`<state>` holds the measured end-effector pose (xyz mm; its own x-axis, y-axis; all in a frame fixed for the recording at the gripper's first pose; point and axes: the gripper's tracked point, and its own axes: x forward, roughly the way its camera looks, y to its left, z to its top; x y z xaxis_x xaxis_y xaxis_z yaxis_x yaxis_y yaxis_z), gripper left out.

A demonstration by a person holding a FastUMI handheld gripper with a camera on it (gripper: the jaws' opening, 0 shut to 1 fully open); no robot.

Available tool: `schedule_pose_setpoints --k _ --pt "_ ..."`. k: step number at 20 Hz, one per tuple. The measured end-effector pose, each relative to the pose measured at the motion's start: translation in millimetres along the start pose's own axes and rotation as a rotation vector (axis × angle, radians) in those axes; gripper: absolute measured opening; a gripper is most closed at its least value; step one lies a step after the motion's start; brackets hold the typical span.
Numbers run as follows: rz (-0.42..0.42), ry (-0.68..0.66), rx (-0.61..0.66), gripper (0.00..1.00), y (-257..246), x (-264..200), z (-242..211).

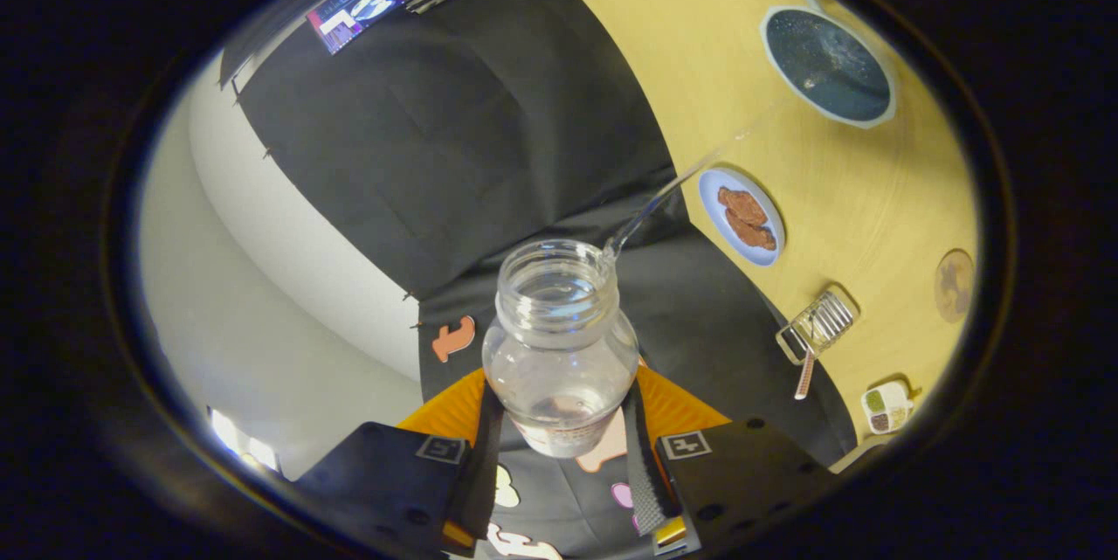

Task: Take the bottle from table, then pour the juice into the cup, finally place the bottle on the coaster

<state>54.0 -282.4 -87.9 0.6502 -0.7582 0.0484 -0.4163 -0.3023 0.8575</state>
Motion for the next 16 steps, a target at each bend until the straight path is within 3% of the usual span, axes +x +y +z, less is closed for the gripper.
schedule_pose_setpoints --k 16 --pt "0.059 -0.007 0.054 0.66 18.0 10.4 -17.1"
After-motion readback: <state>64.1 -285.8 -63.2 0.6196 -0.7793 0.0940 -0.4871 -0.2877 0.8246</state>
